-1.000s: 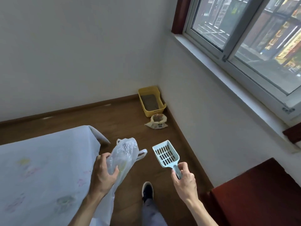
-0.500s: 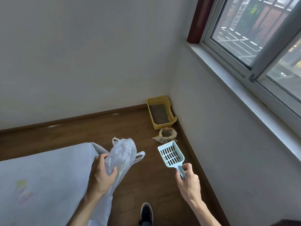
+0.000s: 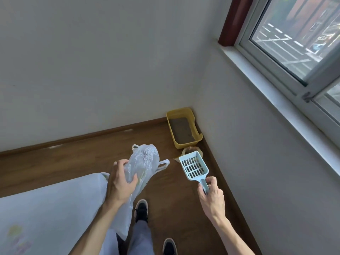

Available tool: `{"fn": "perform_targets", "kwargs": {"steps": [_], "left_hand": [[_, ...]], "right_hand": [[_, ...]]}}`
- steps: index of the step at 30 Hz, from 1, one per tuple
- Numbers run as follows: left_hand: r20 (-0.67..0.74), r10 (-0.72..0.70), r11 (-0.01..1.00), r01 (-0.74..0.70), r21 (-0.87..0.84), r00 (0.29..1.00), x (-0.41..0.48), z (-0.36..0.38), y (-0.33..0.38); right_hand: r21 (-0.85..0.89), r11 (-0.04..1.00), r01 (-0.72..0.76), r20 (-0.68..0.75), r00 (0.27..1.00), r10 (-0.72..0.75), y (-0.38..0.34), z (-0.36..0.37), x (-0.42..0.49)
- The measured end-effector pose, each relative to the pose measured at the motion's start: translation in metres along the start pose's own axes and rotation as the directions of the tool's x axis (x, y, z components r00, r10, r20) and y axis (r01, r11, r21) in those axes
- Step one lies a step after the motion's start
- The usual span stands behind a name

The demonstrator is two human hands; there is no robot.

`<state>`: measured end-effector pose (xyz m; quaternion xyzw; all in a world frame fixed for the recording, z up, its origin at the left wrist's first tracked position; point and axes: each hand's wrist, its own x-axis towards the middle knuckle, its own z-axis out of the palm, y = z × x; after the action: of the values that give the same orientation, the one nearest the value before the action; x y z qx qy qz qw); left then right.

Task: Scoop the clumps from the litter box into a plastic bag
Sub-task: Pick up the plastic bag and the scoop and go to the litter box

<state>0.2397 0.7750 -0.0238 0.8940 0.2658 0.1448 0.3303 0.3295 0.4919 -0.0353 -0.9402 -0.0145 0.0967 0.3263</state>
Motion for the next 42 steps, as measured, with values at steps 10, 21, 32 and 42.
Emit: {"fn": "perform_targets", "kwargs": {"steps": [10,21,32,42], "left_hand": [[0.111,0.088,0.996,-0.089,0.008,0.990,0.125,-0.004,-0.018],[0.201,0.160,0.987,-0.164,0.002,0.966,0.218,0.006,-0.018],[0.254,0.156,0.987,-0.161,0.000,0.955,0.297,0.051,-0.007],[0.306,0.104,0.991,-0.124,0.049,0.946,0.361,0.107,0.021]], "right_hand": [[0.040,0.997,-0.073,-0.082,0.994,0.076,-0.076,0.041,0.066],[0.097,0.987,-0.127,-0.156,0.978,0.141,-0.131,0.062,0.120],[0.097,0.974,-0.205,-0.178,0.959,0.219,-0.104,0.072,0.191],[0.137,0.950,-0.279,-0.154,0.942,0.299,-0.077,0.066,0.273]]}}
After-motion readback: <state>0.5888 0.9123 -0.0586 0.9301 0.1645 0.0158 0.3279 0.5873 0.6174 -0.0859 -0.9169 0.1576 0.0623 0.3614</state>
